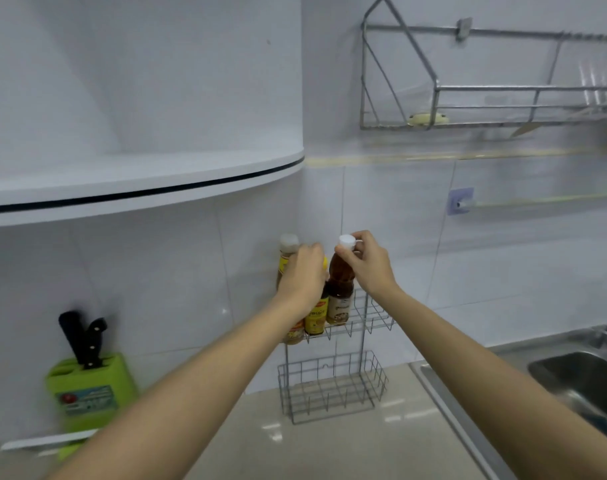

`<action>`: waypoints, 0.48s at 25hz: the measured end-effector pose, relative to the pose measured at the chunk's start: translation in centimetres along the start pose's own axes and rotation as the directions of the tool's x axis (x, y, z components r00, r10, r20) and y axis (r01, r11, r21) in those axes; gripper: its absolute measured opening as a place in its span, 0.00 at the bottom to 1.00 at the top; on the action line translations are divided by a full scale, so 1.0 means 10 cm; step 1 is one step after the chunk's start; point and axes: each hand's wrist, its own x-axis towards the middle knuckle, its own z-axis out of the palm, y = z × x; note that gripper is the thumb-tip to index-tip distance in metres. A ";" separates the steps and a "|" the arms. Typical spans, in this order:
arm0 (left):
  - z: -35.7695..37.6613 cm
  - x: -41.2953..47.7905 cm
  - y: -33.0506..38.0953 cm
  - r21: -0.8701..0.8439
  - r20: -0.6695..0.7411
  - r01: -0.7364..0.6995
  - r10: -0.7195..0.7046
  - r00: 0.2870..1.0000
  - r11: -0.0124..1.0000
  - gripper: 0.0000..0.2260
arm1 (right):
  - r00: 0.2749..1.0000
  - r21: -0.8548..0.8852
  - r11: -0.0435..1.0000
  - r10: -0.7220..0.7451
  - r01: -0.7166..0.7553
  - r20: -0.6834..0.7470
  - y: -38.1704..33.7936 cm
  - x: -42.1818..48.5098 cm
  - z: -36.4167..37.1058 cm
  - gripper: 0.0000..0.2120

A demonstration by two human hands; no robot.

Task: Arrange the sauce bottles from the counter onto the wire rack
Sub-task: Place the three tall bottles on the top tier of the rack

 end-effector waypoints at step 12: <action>0.03 0.08 -0.03 0.050 0.063 -0.011 0.007 0.998 0.999 0.06 | 0.983 0.141 0.986 0.058 -0.083 0.172 0.28 -0.04 0.04 0.14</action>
